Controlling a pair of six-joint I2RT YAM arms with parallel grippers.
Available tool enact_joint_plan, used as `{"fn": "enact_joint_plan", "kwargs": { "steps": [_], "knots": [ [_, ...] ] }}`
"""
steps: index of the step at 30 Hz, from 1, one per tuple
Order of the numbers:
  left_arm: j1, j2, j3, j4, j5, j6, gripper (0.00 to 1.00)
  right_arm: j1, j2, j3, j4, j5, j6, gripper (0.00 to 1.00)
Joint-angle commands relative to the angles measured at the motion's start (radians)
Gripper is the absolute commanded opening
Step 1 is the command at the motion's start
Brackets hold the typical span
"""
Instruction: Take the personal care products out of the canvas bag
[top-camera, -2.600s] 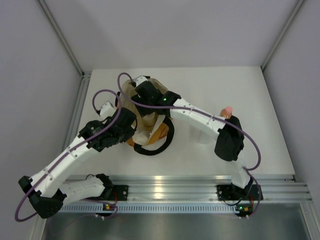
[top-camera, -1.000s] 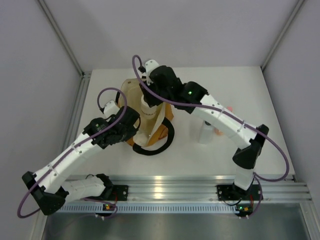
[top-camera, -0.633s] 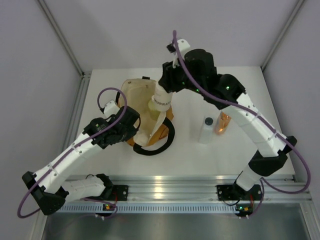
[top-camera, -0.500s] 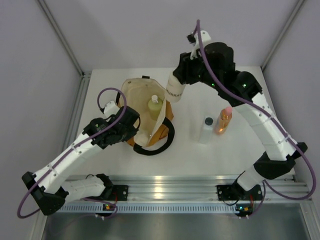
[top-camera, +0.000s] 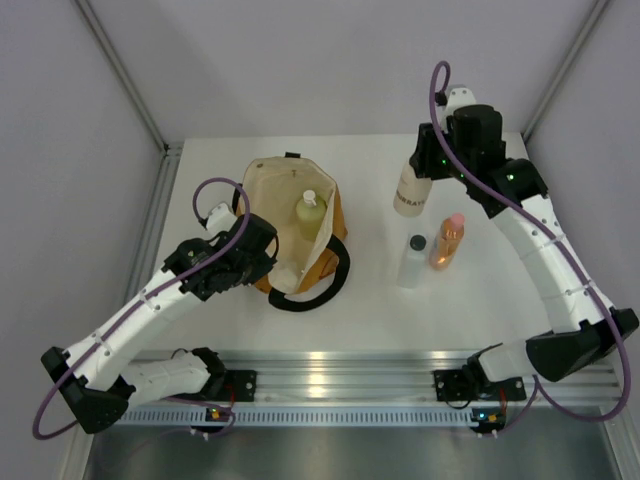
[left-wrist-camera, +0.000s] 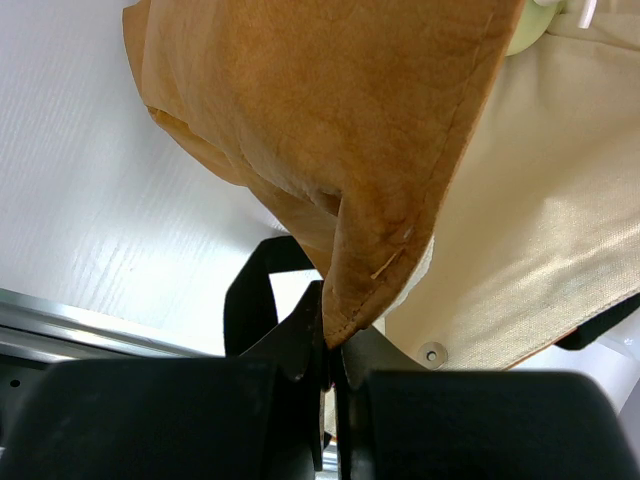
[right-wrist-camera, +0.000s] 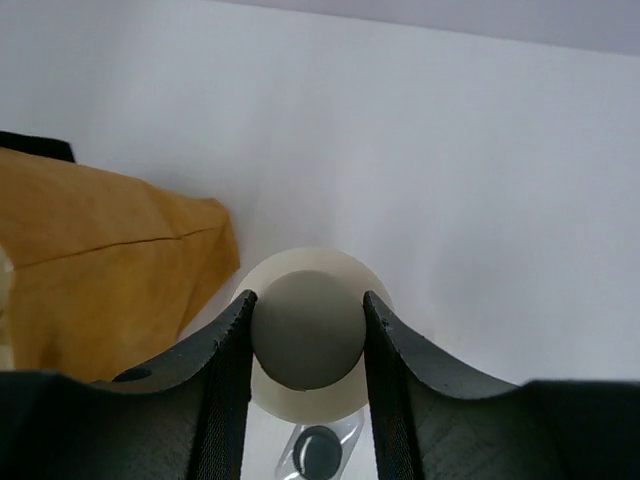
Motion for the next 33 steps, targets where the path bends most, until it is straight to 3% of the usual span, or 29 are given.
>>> {"fn": "enact_joint_plan", "kwargs": {
  "steps": [1,8,18,21,33],
  "knots": [
    [0.0,-0.004,-0.01,0.03,0.027,-0.013,0.0,-0.067,-0.065,-0.064,0.266,-0.018,0.0,0.0],
    [0.0,-0.007,-0.013,0.03,0.024,-0.011,0.0,-0.087,-0.093,-0.264,0.417,-0.015,-0.06,0.0],
    [0.0,0.018,0.003,0.04,0.038,0.004,0.0,-0.101,-0.048,-0.609,0.839,-0.107,-0.213,0.0],
    [0.0,0.019,0.004,0.04,0.038,0.006,0.0,-0.106,-0.016,-0.643,0.904,-0.155,-0.239,0.0],
    [0.0,0.01,0.006,0.039,0.024,0.009,0.0,-0.132,0.128,-0.637,0.909,-0.273,-0.216,0.0]
  ]
}}
